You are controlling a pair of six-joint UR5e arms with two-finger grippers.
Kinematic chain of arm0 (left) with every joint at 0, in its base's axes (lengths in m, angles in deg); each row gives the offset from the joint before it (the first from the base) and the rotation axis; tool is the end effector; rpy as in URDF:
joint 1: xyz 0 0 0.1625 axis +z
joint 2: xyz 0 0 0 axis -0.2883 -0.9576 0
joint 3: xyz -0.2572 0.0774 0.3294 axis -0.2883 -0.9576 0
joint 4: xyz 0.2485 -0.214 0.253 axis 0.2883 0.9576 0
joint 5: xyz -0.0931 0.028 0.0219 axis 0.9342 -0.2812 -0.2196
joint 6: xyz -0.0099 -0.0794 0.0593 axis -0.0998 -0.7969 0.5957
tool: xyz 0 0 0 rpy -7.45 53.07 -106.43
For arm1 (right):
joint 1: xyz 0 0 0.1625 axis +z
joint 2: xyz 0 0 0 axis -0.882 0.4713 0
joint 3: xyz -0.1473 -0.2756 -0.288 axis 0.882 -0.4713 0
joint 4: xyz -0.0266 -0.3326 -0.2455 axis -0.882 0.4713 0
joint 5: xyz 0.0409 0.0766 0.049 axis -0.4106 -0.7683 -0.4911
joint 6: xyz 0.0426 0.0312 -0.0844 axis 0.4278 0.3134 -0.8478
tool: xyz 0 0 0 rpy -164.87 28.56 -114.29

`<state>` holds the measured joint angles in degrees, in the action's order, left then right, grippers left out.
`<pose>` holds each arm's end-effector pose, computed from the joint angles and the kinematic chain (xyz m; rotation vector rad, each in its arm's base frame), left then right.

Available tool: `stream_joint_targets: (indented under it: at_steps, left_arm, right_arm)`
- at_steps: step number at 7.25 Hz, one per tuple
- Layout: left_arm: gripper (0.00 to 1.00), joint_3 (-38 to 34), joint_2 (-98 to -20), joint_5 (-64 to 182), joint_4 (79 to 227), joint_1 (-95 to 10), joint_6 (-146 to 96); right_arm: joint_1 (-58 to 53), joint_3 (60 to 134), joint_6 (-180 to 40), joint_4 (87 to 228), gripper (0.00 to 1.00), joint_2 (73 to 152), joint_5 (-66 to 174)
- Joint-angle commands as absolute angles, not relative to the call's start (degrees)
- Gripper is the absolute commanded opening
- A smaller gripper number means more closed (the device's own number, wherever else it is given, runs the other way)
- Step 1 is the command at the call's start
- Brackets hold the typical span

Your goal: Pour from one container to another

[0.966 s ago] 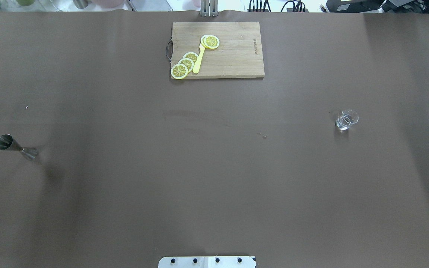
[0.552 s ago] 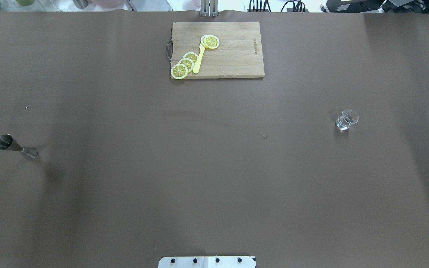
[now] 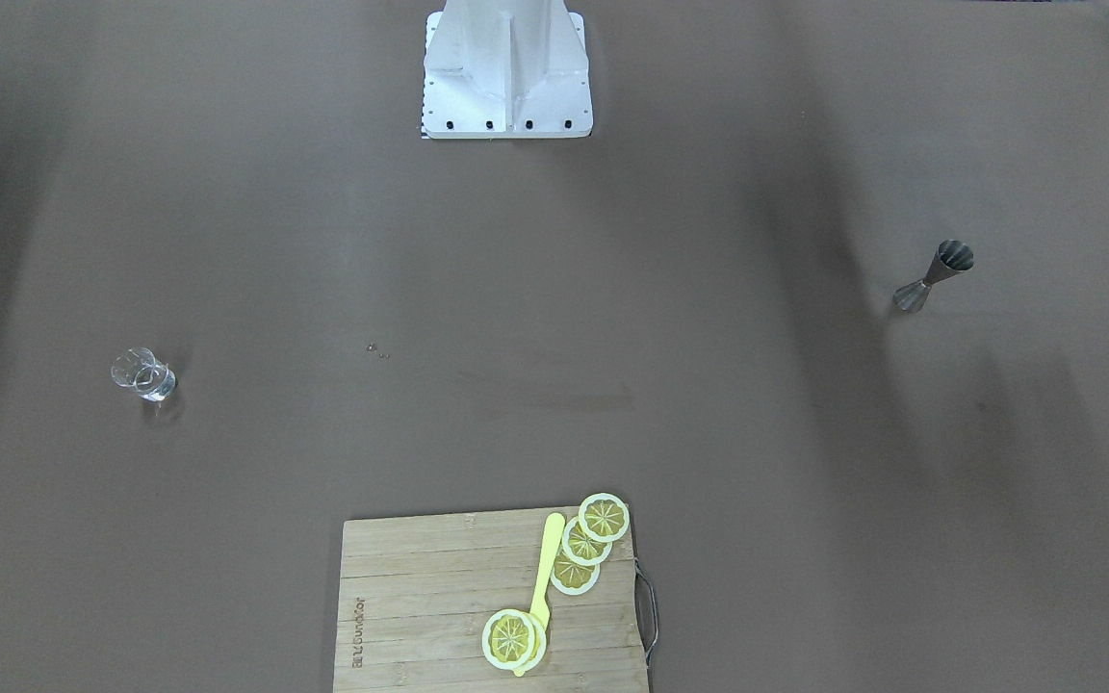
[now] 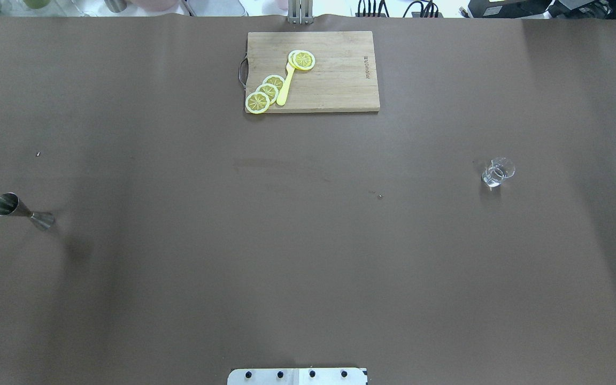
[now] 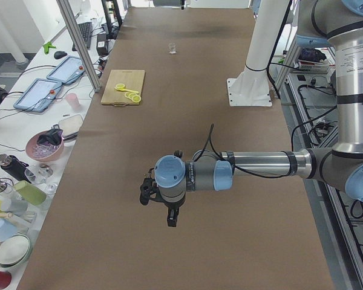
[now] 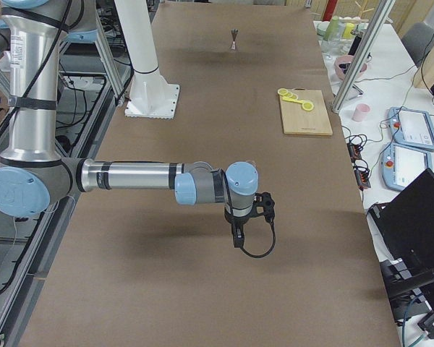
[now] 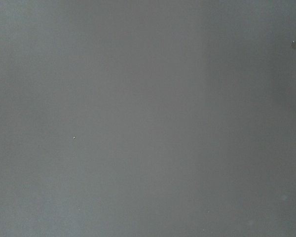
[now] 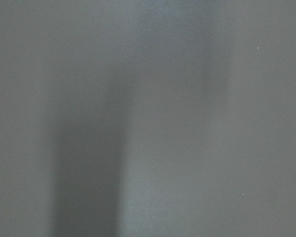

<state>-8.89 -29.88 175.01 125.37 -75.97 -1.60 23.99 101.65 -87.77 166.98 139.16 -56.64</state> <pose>-0.0799 -0.4156 0.6644 0.0303 0.8278 0.0753 0.0323 -0.4531 0.6398 0.0627 -0.7586 -0.1213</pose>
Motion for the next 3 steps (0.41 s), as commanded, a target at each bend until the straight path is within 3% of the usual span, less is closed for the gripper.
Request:
stream_joint_targets:
  at_steps: [1,3]
  left_arm:
    - [0.99,-8.89,-29.97,175.01,125.37,-75.97,-1.60]
    - [0.99,-9.07,-29.97,175.01,125.37,-76.15,-1.60]
  right_arm:
    - [23.99,101.74,-87.77,166.98,1.00,139.16,-56.95]
    - [23.99,101.82,-87.77,166.98,1.00,139.16,-56.95]
